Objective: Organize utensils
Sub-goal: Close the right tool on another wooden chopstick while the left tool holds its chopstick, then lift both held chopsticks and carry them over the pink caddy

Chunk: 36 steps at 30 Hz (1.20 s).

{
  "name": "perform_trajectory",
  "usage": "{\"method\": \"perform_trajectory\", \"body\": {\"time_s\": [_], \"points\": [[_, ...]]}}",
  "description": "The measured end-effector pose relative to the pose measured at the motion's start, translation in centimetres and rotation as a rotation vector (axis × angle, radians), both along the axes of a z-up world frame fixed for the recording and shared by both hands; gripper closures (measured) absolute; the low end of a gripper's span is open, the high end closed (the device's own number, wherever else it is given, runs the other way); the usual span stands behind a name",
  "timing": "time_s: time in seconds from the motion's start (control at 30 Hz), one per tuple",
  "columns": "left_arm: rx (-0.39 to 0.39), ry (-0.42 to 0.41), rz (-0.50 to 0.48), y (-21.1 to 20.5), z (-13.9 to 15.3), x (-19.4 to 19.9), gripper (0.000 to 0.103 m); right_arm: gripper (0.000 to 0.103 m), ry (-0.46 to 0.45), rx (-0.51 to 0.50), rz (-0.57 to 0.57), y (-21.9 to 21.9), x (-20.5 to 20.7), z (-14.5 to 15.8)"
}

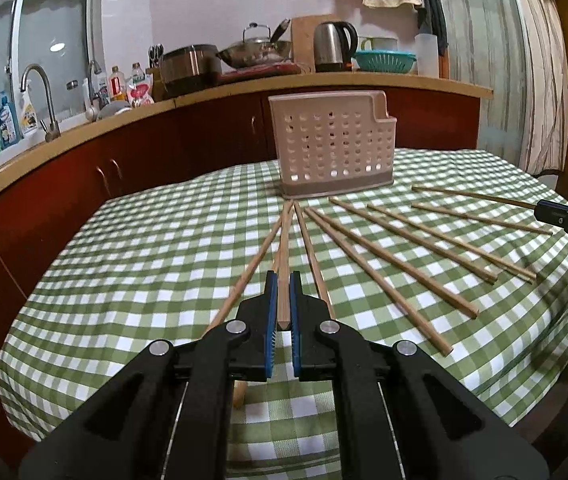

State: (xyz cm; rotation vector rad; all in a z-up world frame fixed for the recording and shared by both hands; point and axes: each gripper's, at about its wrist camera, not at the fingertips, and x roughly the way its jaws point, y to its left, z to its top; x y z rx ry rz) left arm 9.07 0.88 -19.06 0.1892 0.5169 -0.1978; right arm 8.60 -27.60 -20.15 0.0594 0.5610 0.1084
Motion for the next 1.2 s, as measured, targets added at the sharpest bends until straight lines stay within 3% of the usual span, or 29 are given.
{"method": "perform_trajectory", "body": {"time_s": [0.63,1.2], "points": [[-0.026,-0.142,0.027,0.2,5.3,-1.1,0.096,0.096,-0.119,0.013,0.016,1.4,-1.1,5.4],[-0.063,-0.188,0.03,0.5,9.4,0.9,0.096,0.096,-0.172,0.046,0.035,1.8,0.4,8.8]]}}
